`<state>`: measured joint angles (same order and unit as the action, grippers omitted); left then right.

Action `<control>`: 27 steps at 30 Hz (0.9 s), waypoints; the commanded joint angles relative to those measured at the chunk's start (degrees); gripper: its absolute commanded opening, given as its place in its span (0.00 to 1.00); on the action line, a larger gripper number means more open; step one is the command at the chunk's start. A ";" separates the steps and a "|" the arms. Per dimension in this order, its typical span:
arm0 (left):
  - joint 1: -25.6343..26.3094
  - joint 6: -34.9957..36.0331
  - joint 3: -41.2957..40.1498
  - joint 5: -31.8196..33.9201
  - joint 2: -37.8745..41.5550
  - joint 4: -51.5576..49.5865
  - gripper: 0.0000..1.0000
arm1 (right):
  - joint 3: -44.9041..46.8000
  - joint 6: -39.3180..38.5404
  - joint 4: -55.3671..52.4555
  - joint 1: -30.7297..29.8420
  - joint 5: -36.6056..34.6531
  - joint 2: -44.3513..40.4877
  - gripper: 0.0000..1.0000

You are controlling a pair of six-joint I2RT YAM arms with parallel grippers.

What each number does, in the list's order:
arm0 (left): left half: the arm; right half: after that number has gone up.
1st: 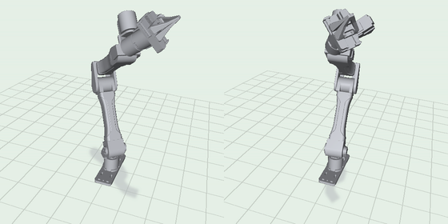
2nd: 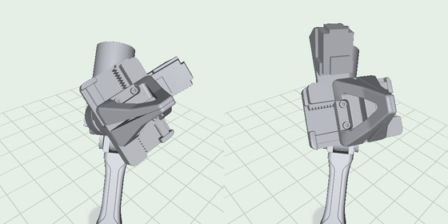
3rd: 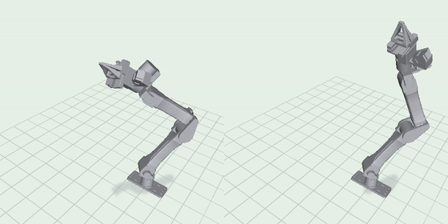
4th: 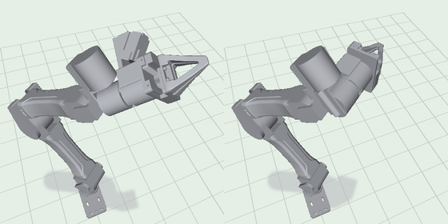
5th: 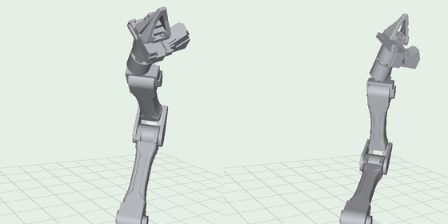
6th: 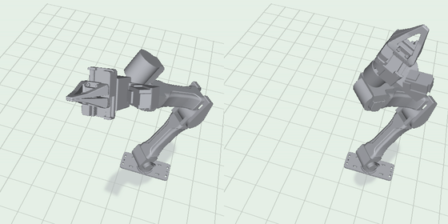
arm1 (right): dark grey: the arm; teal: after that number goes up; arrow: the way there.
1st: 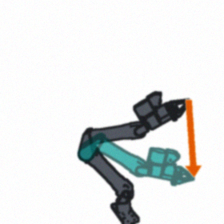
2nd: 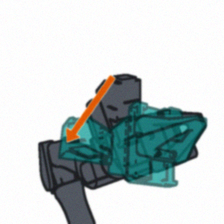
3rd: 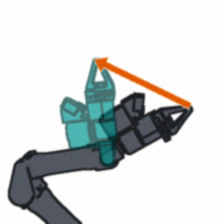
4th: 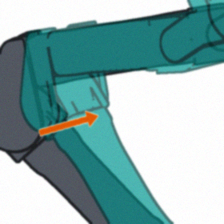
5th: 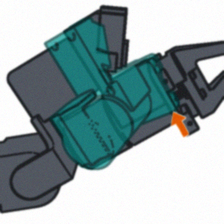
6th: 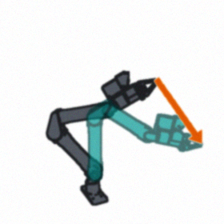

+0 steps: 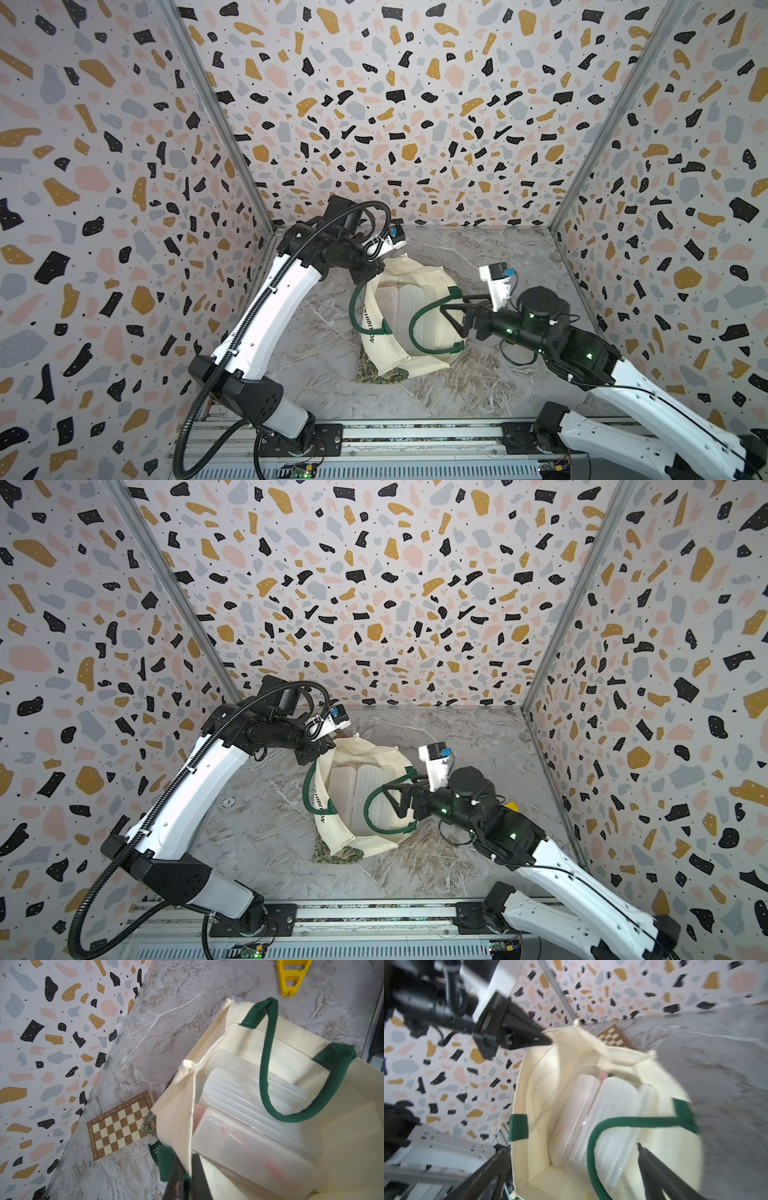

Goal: Take out the pencil case from the canvas bag
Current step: Adjust the canvas bag at the center of the board.

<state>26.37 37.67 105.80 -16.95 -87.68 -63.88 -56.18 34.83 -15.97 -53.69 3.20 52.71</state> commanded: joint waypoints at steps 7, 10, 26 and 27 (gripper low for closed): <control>-0.05 -0.01 2.14 -6.27 2.40 9.88 0.00 | 1.26 3.79 13.38 -18.28 -9.70 21.55 0.95; -0.18 -0.93 0.88 -5.47 2.59 12.41 0.00 | 2.01 6.28 17.50 -22.33 -9.70 27.34 0.95; -0.27 -5.62 -16.03 -14.31 10.56 19.21 0.00 | 8.37 20.35 21.24 -17.50 -18.13 22.05 0.95; -0.27 -5.50 -16.46 -14.80 10.88 19.00 0.00 | 8.44 20.62 21.24 -17.37 -19.11 21.45 0.95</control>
<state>26.37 32.80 89.65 -26.61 -79.92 -51.11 -48.05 51.46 4.62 -71.29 -12.69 76.79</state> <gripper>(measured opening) 0.048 0.951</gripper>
